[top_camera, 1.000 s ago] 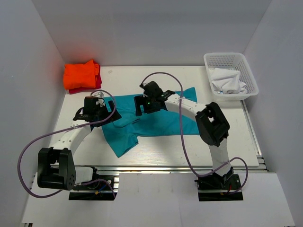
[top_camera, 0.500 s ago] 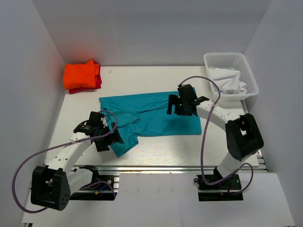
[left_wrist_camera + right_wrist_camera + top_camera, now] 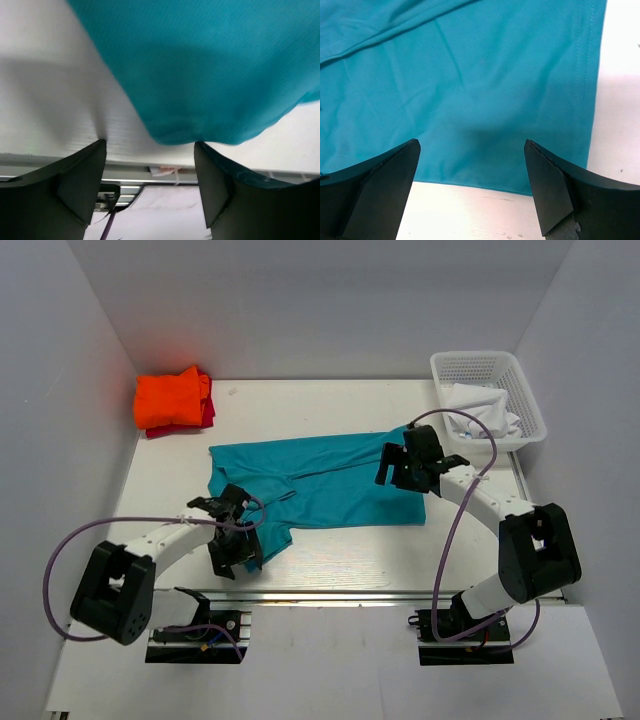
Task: Fold and stack the t-shirts
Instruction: Grap the side of the flattened tshirt closest away from the robot with both arms
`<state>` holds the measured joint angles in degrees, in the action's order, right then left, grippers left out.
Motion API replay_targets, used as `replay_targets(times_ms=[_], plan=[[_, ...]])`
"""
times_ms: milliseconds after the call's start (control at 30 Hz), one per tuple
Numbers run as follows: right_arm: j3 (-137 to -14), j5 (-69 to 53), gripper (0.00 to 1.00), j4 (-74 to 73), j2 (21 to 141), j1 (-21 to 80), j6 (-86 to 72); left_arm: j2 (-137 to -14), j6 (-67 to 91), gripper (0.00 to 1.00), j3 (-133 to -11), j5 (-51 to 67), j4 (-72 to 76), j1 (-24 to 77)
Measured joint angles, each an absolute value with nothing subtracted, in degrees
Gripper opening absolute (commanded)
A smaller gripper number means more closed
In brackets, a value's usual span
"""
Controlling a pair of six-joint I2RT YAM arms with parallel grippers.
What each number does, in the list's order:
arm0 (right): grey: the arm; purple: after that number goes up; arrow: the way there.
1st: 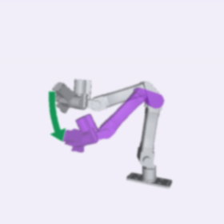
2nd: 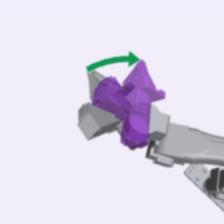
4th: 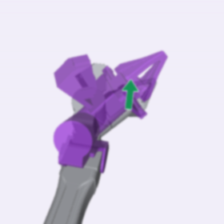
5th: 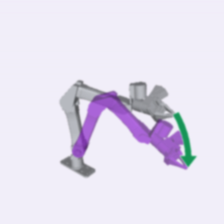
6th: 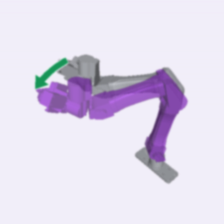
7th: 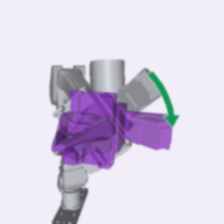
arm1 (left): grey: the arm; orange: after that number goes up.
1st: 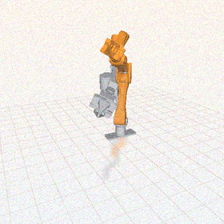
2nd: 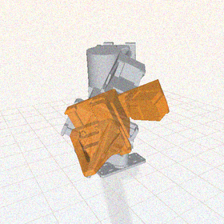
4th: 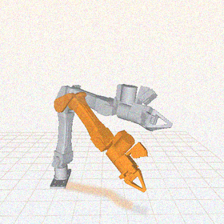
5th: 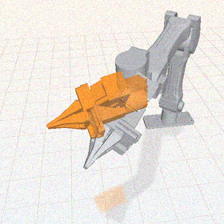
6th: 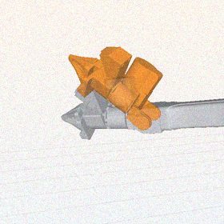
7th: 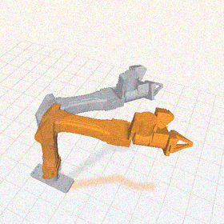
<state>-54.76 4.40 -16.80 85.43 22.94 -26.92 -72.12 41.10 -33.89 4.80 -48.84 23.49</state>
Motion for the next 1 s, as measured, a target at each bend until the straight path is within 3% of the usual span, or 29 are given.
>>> replay_targets(times_ms=[100,200,233,300,333,633,833,1000], plan=[[-53.87,4.12,0.9,-16.51,85.43,21.93,-27.09,-76.29,41.76,0.68,-36.47,3.05,-48.49,25.04],[-52.6,3.95,0.9,-16.45,84.68,21.17,-27.38,-79.09,42.04,0.48,-38.39,1.87,-47.9,26.24],[-51.99,3.97,0.9,-16.53,84.07,20.97,-27.53,-79.64,42.04,0.34,-38.81,1.63,-47.81,26.5],[-50.65,4.12,0.9,-16.56,82.37,20.51,-27.73,-80.49,41.87,0.16,-39.48,1.28,-47.35,26.87],[-50.0,4.47,0.9,-16.82,81.25,20.23,-27.88,-80.88,41.32,0.01,-39.81,1.39,-47.03,27.09],[-47.68,8.71,0.89,-21.69,78.15,18.52,-28.38,-79.31,38.5,0.0,-40.18,1.56,-44.34,27.59],[-44.1,10.59,0.78,-24.53,78.83,17.41,-29.56,-76.82,37.19,0.0,-41.63,1.89,-43.9,27.59],[-44.1,10.39,0.64,-23.88,82.56,16.62,-30.35,-75.13,35.2,0.0,-43.24,2.66,-43.97,27.05]])
